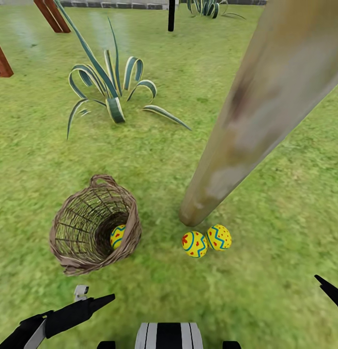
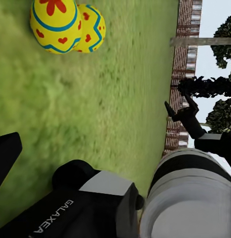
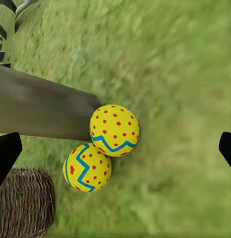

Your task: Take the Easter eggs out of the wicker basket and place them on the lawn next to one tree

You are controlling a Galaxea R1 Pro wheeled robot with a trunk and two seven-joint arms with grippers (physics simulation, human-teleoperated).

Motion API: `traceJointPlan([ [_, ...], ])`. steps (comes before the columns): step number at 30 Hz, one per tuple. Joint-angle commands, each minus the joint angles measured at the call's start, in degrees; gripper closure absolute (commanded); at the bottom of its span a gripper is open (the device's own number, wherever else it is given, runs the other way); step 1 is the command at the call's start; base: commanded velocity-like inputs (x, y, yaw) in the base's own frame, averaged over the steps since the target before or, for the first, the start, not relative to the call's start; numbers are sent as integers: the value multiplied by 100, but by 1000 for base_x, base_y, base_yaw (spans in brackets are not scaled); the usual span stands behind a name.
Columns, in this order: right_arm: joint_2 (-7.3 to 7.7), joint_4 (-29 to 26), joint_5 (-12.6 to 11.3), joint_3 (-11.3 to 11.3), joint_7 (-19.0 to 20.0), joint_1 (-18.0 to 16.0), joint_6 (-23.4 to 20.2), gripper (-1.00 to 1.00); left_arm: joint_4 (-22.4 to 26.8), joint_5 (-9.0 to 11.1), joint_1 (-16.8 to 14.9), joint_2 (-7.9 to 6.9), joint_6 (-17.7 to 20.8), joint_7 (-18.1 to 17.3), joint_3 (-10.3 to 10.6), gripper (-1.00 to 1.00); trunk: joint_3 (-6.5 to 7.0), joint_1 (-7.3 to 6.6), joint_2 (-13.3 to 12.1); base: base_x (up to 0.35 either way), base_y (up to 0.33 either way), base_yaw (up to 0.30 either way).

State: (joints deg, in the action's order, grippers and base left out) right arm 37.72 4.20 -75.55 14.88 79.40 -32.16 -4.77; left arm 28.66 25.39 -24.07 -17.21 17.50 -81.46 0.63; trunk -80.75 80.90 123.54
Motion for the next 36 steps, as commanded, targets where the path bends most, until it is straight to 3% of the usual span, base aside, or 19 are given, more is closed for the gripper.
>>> traceJointPlan([
  [1, -2, 19, -47, 50, 31, -9, -50, -100, 0, 19, -1, -2, 60, -17, 7, -100, 16, -23, -40, 0, 0, 0],
  [8, -2, 19, -47, 50, 31, -9, -50, -100, 0, 19, -1, -2, 60, -22, 7, -100, 141, -177, -321, 0, 0, 0],
  [13, -2, 19, -47, 50, 31, -9, -50, -100, -1, 19, -1, -17, 58, -26, 1, -100, 141, -177, -321, 0, 19, 0],
  [36, -2, 19, -47, 50, 23, -9, -50, -100, -1, 19, -1, -19, 59, -28, -1, -100, 141, -177, -321, 0, 281, 0],
])
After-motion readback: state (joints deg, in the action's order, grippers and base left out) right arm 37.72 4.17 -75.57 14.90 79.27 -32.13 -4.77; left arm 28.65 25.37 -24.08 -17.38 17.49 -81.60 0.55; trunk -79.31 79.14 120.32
